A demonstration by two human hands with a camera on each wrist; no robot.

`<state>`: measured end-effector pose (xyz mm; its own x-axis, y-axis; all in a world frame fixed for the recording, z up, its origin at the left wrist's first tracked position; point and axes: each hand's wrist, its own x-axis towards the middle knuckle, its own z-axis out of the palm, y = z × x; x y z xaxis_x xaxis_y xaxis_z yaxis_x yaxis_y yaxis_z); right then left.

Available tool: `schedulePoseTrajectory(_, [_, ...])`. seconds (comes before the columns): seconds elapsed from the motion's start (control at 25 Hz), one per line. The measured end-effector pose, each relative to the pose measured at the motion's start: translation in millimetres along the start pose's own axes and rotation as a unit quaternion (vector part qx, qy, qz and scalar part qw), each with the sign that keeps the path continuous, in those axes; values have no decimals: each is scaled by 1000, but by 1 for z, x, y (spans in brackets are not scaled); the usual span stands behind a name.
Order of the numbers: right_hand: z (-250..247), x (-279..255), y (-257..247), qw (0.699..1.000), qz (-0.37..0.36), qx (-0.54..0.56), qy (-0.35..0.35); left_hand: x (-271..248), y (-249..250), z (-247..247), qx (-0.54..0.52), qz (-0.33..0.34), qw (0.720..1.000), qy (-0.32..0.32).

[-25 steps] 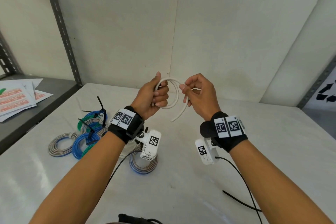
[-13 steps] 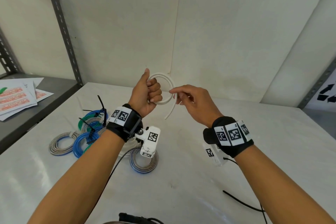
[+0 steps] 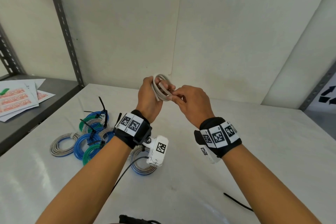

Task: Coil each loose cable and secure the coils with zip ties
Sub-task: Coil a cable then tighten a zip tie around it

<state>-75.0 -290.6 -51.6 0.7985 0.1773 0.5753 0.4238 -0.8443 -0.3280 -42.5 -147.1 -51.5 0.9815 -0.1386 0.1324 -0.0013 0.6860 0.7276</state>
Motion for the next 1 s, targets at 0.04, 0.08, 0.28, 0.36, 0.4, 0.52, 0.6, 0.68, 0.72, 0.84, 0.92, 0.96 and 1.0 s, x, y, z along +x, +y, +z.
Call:
schedulePoseTrajectory(0.04, [0, 1, -5, 998, -6, -53, -28, 0, -2, 3, 17, 18, 999, 22])
schedulePoseTrajectory(0.08, [2, 1, -9, 993, -14, -108, -50, -1, -5, 5, 39, 30, 998, 42])
schedulePoseTrajectory(0.28, [-6, -1, -10, 997, 7, 44, -58, 0, -2, -5, 125, -10, 991, 41])
schedulePoseTrajectory(0.36, [-15, 3, -4, 994, -30, 105, 19, 0, 3, -10, 203, -45, 978, -4])
schedulePoseTrajectory(0.4, [-16, 4, -1, 994, -46, 97, 32, -2, 3, -9, 244, -56, 967, -33])
schedulePoseTrajectory(0.52, [0, 3, -3, 997, -23, 66, -26, -10, 0, 2, 317, -69, 943, -76])
schedulePoseTrajectory(0.6, [10, -1, -3, 998, -4, 64, 8, -9, -2, 4, 320, -86, 942, -58])
schedulePoseTrajectory(0.68, [16, -4, -1, 997, -12, 64, 37, -5, -2, -2, 324, -86, 942, -34])
schedulePoseTrajectory(0.72, [18, -4, -1, 997, -20, 64, 40, -3, -3, -5, 332, -71, 940, -32])
schedulePoseTrajectory(0.84, [27, -7, -3, 992, -25, 112, 55, 0, -9, -8, 338, -35, 941, -10])
schedulePoseTrajectory(0.92, [33, -9, -5, 983, -12, 160, 90, -1, -11, -7, 327, -34, 944, 27])
schedulePoseTrajectory(0.96, [34, -9, -6, 979, 3, 180, 98, -1, -11, -8, 329, -32, 943, 32])
schedulePoseTrajectory(1.0, [34, -9, -7, 976, 20, 194, 95, 0, -12, -9, 331, -26, 943, 28])
